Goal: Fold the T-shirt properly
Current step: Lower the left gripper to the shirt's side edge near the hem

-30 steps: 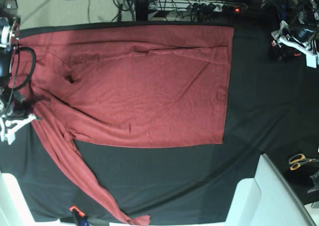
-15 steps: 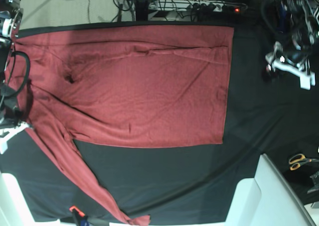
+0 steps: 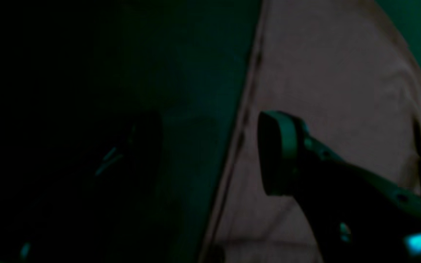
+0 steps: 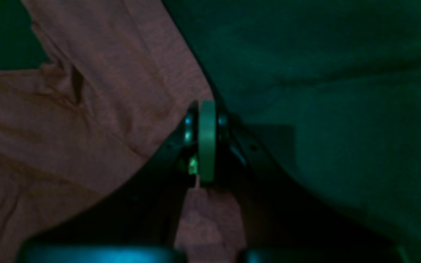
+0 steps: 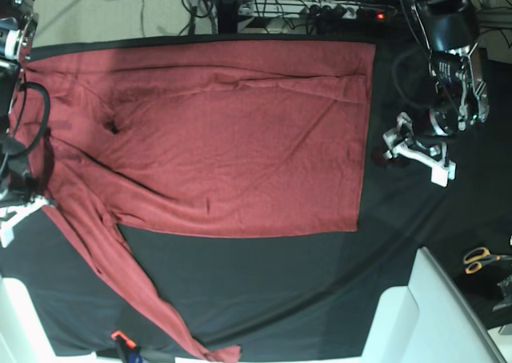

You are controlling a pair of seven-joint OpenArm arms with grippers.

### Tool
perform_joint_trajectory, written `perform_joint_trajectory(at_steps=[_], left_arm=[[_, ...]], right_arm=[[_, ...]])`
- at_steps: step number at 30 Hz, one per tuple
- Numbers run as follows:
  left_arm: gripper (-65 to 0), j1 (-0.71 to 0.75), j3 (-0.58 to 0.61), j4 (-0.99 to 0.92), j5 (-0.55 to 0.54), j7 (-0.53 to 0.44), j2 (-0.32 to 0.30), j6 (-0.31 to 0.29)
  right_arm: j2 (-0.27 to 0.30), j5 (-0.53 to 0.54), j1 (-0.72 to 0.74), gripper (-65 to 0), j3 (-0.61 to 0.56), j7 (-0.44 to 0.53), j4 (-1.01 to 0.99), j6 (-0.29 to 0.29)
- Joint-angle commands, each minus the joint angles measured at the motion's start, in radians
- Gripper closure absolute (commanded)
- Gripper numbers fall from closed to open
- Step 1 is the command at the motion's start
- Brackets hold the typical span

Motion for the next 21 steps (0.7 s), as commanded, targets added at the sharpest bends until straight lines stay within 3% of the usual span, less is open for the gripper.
perform_joint_trajectory(at_steps=[1, 6, 13, 15, 18, 20, 21], left_arm=[[-39.2, -0.037, 0.027, -0.019, -0.013, -0.015, -0.005, -0.004], [-39.0, -0.083, 0.144, -0.143, -0.014, -0.089, 0.021, -0.004], [-38.0, -0.081, 0.153, -0.149, -0.014, -0.097, 0.054, -0.002], [-30.3, -0.083, 0.152, -0.149, -0.014, -0.097, 0.054, 0.018], [-12.0, -0.083, 0.15, -0.148, -0.014, -0.097, 0.051, 0.071], [-0.3, -0.083, 0.15, -0.148, -0.014, -0.097, 0.048, 0.078], [0.0, -0.083, 0.15, -0.146, -0.016, -0.097, 0.048, 0.078]], right_arm=[[0.022, 0.006, 0.025, 0.0, 0.004, 0.019, 0.019, 0.006], [0.022, 0.006, 0.025, 0.0, 0.004, 0.019, 0.019, 0.006], [0.026, 0.006, 0.025, 0.0, 0.004, 0.021, 0.019, 0.006], [0.026, 0.006, 0.025, 0.0, 0.004, 0.022, 0.019, 0.006], [0.026, 0.006, 0.025, 0.0, 0.004, 0.022, 0.019, 0.006], [0.026, 0.006, 0.025, 0.0, 0.004, 0.022, 0.019, 0.006], [0.026, 0.006, 0.025, 0.0, 0.004, 0.022, 0.019, 0.006]])
